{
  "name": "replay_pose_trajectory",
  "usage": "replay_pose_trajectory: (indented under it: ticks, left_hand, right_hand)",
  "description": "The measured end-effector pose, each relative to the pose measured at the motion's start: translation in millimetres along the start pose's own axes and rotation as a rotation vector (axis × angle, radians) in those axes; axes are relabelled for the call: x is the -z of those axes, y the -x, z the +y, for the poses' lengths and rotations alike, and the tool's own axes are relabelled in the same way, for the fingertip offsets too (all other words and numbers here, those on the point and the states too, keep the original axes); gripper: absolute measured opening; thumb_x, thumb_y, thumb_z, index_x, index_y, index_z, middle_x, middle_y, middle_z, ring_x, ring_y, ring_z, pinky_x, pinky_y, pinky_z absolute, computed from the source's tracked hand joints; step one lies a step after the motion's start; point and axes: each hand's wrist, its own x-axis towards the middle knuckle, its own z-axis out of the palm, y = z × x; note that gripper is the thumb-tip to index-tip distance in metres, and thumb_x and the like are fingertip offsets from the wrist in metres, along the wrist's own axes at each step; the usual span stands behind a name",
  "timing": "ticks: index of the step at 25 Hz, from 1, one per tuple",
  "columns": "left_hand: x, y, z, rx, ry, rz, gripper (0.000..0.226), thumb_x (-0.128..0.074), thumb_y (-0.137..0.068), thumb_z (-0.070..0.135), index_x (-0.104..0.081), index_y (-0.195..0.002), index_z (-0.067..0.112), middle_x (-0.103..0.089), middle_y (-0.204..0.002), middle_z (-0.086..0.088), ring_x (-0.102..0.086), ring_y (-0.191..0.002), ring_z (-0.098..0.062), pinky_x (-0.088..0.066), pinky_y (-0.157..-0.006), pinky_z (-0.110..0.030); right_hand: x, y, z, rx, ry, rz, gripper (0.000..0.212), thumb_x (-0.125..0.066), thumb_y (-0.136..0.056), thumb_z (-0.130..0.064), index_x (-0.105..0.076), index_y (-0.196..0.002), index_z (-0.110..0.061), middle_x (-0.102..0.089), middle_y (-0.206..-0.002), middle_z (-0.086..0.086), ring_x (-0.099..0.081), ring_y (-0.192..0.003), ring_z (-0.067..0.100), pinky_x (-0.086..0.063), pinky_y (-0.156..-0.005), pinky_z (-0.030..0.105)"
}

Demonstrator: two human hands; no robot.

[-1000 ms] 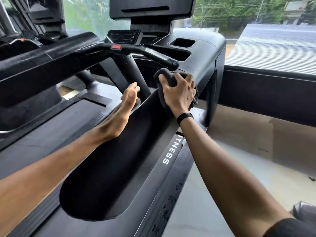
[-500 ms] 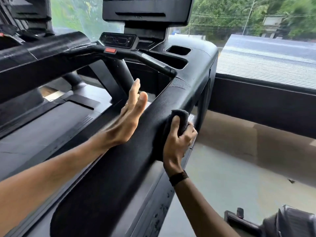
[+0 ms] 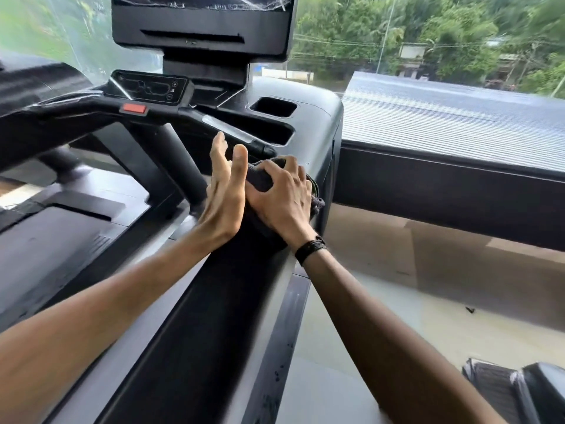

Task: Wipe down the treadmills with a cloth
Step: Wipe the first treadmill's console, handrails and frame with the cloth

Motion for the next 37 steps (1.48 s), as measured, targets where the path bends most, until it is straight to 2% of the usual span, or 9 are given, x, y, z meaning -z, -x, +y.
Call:
replay_pose_trajectory:
  ticks: [5, 10, 13, 16, 19, 21, 26, 31, 37]
  left_hand:
    - [-4.0, -4.3, -2.4, 0.042, -0.039, -0.039, 0.098, -0.019, -0.078, 0.084, 0.000, -0.157, 0.030, -0.004, -0.165, 0.012, -0.009, -0.143, 0.001, -0.008, -0.123, -0.038]
    - [-5.7, -4.6, 1.2, 0.053, -0.130, -0.115, 0.099, -0.015, -0.077, 0.087, 0.001, -0.157, 0.030, -0.004, -0.164, 0.015, -0.006, -0.140, 0.007, -0.004, -0.124, -0.044]
    - [-5.7, -7.2, -1.4, 0.069, -0.128, -0.163, 0.115, -0.016, -0.065, 0.099, 0.000, -0.157, 0.031, -0.005, -0.163, 0.016, -0.006, -0.141, 0.008, -0.004, -0.125, -0.042]
    - [-8.0, -8.9, -5.0, 0.075, -0.137, -0.189, 0.113, -0.017, -0.064, 0.101, -0.003, -0.156, 0.036, -0.008, -0.163, 0.016, -0.009, -0.149, -0.003, -0.006, -0.124, -0.046]
    - [-6.9, -7.4, -6.8, 0.045, -0.180, -0.198, 0.103, -0.014, -0.069, 0.098, -0.002, -0.154, 0.041, -0.011, -0.159, 0.022, -0.007, -0.150, -0.004, -0.006, -0.124, -0.046]
    - [-8.9, -9.3, -4.3, 0.012, -0.218, -0.207, 0.096, -0.012, -0.075, 0.093, -0.002, -0.154, 0.040, -0.010, -0.159, 0.023, -0.005, -0.150, -0.005, -0.005, -0.124, -0.046]
    - [-31.7, -44.8, -0.7, 0.026, -0.287, -0.086, 0.117, -0.008, -0.061, 0.100, -0.004, -0.156, 0.033, -0.007, -0.165, 0.009, -0.006, -0.149, -0.009, -0.002, -0.123, -0.042]
    - [-66.2, -94.5, -1.0, -0.025, -0.411, -0.160, 0.116, -0.008, -0.067, 0.096, 0.004, -0.157, 0.023, 0.004, -0.166, 0.005, 0.011, -0.137, 0.008, 0.014, -0.121, -0.044]
    - [-75.9, -120.0, -14.8, -0.033, -0.461, -0.139, 0.108, -0.003, -0.073, 0.092, 0.005, -0.157, 0.024, 0.006, -0.166, 0.007, 0.012, -0.149, 0.000, 0.027, -0.116, -0.043]
  right_hand:
    - [-3.3, -42.8, 29.9, -0.232, -0.145, 0.115, 0.046, -0.066, -0.078, -0.067, -0.068, -0.109, -0.033, -0.049, -0.120, -0.002, -0.048, -0.120, 0.024, -0.035, -0.106, 0.040]
    - [-16.7, -35.7, 84.9, -0.765, -0.644, 0.212, 0.055, -0.058, -0.089, -0.062, -0.058, -0.127, -0.022, -0.051, -0.133, 0.012, -0.047, -0.129, 0.030, -0.037, -0.103, 0.033]
    - [-35.6, 16.4, 89.9, -0.979, -0.786, 0.258, 0.059, -0.055, -0.094, -0.058, -0.054, -0.135, -0.015, -0.054, -0.135, 0.019, -0.048, -0.128, 0.031, -0.038, -0.107, 0.034]
    - [-32.8, 59.3, 56.5, -0.868, -0.755, 0.320, 0.045, -0.056, -0.095, -0.053, -0.060, -0.123, -0.018, -0.054, -0.126, 0.011, -0.053, -0.117, 0.029, -0.041, -0.101, 0.035]
    - [-13.1, 62.5, 26.4, -0.379, -0.422, 0.347, 0.042, -0.060, -0.087, -0.060, -0.063, -0.115, -0.028, -0.048, -0.122, -0.002, -0.047, -0.119, 0.019, -0.037, -0.103, 0.034]
    - [-6.0, 35.9, 21.4, -0.109, -0.200, 0.210, 0.042, -0.062, -0.083, -0.060, -0.064, -0.113, -0.031, -0.046, -0.128, -0.003, -0.040, -0.120, 0.016, -0.029, -0.097, 0.030]
    - [-9.0, -46.7, 33.6, 0.056, -0.058, 0.051, 0.038, -0.057, -0.087, -0.056, -0.069, -0.113, -0.031, -0.051, -0.123, 0.000, -0.047, -0.113, 0.022, -0.035, -0.100, 0.036]
    - [-11.8, -122.4, 78.0, -0.102, -0.120, 0.102, 0.039, -0.059, -0.086, -0.057, -0.068, -0.116, -0.033, -0.051, -0.123, 0.001, -0.047, -0.118, 0.025, -0.034, -0.101, 0.039]
    - [-28.7, -128.9, 146.1, -0.741, -0.700, 0.226, 0.051, -0.058, -0.092, -0.057, -0.054, -0.133, -0.026, -0.043, -0.138, 0.015, -0.043, -0.131, 0.034, -0.034, -0.109, 0.038]
